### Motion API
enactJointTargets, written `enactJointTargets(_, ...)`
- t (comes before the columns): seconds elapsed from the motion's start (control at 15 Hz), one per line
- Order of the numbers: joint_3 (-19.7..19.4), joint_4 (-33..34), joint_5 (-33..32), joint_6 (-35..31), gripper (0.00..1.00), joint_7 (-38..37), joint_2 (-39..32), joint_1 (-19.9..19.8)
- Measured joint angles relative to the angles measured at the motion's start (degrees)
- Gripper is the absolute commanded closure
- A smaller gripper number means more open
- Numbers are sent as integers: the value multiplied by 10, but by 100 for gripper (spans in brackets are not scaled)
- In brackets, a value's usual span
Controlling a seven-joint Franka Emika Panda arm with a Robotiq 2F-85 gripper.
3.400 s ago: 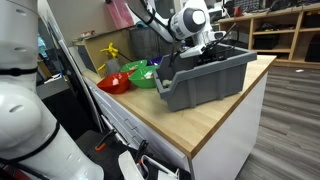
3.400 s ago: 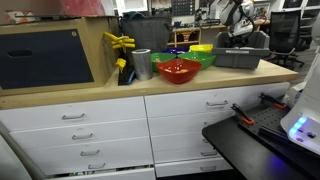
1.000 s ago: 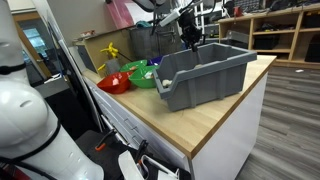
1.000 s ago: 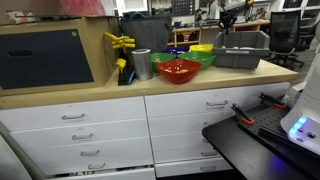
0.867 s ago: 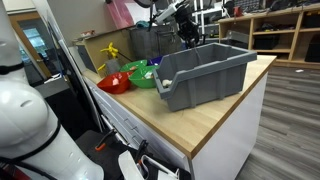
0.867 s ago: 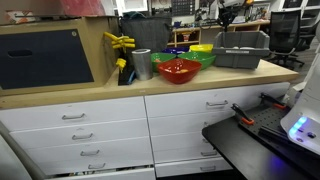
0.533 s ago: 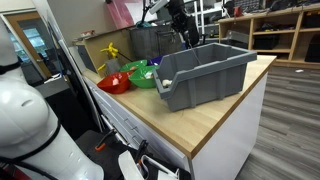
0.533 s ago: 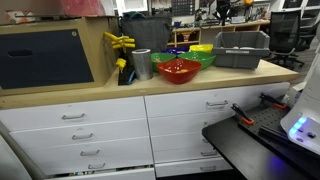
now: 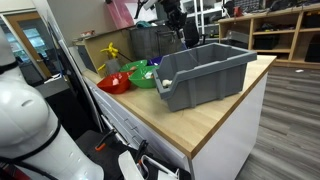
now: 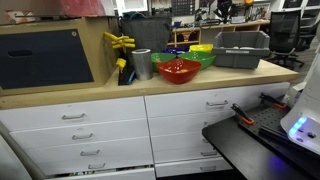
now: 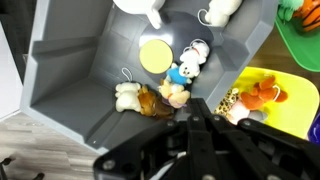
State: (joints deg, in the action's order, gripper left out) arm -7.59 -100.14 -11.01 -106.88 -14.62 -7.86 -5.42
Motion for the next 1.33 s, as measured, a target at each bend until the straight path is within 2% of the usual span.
enactJointTargets(0.6, 2, -3, 0, 237, 100, 131, 9, -1)
enactJointTargets(0.67, 4, -4, 0, 258, 74, 139, 9, -1)
enactJointTargets(0.73, 5, -5, -1, 276, 73, 145, 9, -1)
enactJointTargets(0.87, 9, -11, -12, 293, 60, 146, 9, -1)
enactJointTargets(1.07, 13, -21, -35, 282, 37, 146, 9, 0)
enactJointTargets(1.33, 13, -40, -69, 162, 7, 130, 9, -1)
